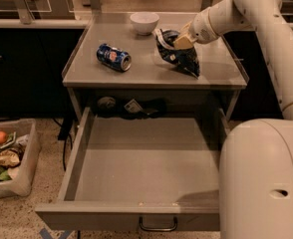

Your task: Pick blue chip bag from top drawer and place on counter

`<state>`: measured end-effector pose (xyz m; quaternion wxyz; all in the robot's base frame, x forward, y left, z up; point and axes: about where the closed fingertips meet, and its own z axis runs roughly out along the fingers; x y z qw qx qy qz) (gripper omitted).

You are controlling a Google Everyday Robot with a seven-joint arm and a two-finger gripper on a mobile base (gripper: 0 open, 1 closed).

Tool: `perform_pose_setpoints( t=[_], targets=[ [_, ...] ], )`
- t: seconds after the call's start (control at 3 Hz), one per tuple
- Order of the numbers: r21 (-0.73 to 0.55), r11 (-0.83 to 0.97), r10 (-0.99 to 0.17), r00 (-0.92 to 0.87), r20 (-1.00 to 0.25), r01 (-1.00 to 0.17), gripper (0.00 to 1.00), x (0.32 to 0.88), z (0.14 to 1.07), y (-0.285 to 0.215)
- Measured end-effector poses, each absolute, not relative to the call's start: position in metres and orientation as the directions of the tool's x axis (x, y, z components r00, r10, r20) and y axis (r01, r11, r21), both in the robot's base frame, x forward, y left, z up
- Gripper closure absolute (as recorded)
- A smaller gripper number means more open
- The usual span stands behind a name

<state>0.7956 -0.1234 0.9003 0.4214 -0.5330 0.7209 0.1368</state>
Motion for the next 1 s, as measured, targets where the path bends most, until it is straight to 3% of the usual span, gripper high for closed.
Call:
perform_pose_setpoints(
  t=[0.33, 1.0],
  targets=[
    [-0.258, 0.398, -0.65, -0.072, -0.756, -0.88, 1.0, 0.799, 0.9018, -0.1247],
    [-0.258, 0.398, -0.65, -0.072, -0.756, -0.88, 0.59, 0.7991, 0.9016, -0.1244]
  ],
)
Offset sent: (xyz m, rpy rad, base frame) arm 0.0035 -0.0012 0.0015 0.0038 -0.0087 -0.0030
